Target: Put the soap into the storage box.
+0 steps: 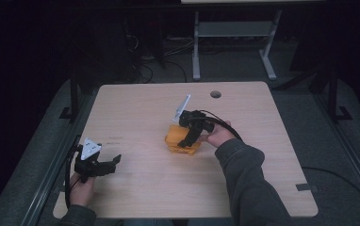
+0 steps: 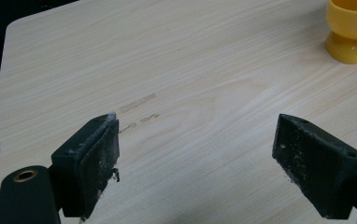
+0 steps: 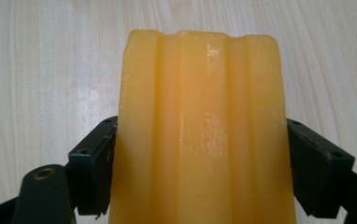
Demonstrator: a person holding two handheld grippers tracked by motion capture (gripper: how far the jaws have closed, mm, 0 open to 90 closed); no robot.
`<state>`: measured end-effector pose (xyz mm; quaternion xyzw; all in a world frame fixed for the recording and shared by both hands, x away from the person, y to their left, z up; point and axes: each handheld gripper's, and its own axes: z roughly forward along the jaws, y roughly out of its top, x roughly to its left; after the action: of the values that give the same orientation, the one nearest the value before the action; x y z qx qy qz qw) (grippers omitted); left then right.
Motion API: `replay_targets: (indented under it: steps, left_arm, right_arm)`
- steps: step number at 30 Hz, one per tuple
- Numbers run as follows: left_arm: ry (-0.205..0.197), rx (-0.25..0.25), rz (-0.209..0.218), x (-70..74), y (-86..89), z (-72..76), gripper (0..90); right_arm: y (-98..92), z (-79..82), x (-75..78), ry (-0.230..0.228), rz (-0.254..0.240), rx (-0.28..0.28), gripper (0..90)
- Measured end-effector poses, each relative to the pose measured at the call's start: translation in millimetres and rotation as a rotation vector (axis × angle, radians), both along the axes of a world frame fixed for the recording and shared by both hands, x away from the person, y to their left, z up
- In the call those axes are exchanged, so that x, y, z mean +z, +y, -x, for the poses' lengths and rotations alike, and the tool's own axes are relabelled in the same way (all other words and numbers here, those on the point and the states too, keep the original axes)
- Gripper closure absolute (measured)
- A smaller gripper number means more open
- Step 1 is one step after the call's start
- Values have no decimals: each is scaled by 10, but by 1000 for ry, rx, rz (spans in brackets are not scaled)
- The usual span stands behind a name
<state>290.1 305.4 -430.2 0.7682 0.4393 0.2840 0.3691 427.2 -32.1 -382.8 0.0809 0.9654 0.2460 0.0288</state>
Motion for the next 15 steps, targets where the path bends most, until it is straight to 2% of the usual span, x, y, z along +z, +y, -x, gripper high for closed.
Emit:
replay_targets:
  steps: [15]
  left_arm:
    - [-1, -1, 0, 0, 2, -1, 141]
  right_arm:
    - [21, -5, -46, -1, 3, 4, 203]
